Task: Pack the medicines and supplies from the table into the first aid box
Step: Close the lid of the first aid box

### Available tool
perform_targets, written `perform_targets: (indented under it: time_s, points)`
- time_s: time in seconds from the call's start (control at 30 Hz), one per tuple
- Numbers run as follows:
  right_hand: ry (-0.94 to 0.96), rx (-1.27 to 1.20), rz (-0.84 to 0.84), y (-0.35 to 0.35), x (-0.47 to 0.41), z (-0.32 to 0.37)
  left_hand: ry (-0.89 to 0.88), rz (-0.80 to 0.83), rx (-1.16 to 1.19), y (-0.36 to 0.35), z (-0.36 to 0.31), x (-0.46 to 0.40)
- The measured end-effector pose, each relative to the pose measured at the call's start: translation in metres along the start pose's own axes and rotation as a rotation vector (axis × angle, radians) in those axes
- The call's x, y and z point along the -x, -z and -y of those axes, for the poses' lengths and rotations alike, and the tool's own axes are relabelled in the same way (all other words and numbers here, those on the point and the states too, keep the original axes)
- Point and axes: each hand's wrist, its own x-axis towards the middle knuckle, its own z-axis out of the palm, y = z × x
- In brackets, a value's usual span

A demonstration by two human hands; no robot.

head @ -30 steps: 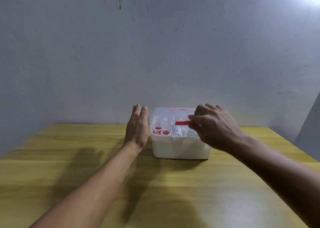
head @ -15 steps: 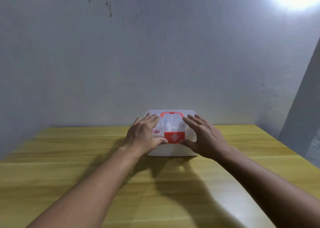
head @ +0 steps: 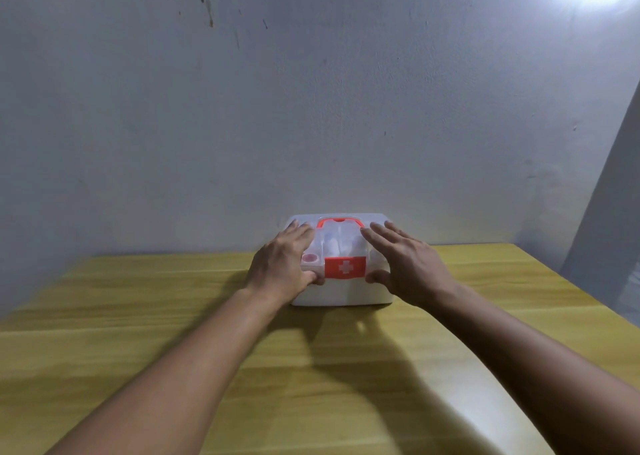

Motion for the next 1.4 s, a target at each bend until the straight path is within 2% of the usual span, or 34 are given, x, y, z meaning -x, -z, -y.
perform_targets:
  time_s: [0.3,0.73,0.83,0.9,0.97,1.07,1.13,1.23,1.4]
  points:
    - [-0.070,-0.043,-0.008,-0.019,-0.036,-0.009,0.058,-0.008,0.010,-0.017,0.015,-0.035]
    - [-0.067,-0.065,-0.037,-0.034,-0.057,-0.021,0.059,-0.056,0.067,-0.031,0.025,-0.049]
    - [-0.063,-0.042,-0.042,-0.044,-0.046,-0.022,0.047,-0.006,-0.071,-0.032,0.023,-0.042]
    - [-0.153,-0.085,-0.060,-0.055,-0.028,-0.024,0.122,-0.024,-0.122,-0.040,0.022,-0.028]
    - [-0.274,-0.138,-0.061,-0.068,-0.009,-0.031,0.255,-0.069,-0.049,-0.049,0.019,-0.008]
    - [-0.436,-0.240,0.054,-0.074,0.011,-0.038,0.403,0.109,0.016,-0.061,0.021,0.015]
    - [-0.469,-0.259,0.100,-0.074,0.022,-0.039,0.442,0.216,-0.008,-0.065,0.021,0.026]
    - [-0.439,-0.228,0.129,-0.070,0.038,-0.040,0.435,0.257,0.001,-0.063,0.015,0.038]
    - [-0.382,-0.127,0.221,-0.058,0.064,-0.034,0.359,0.391,-0.130,-0.046,0.003,0.062]
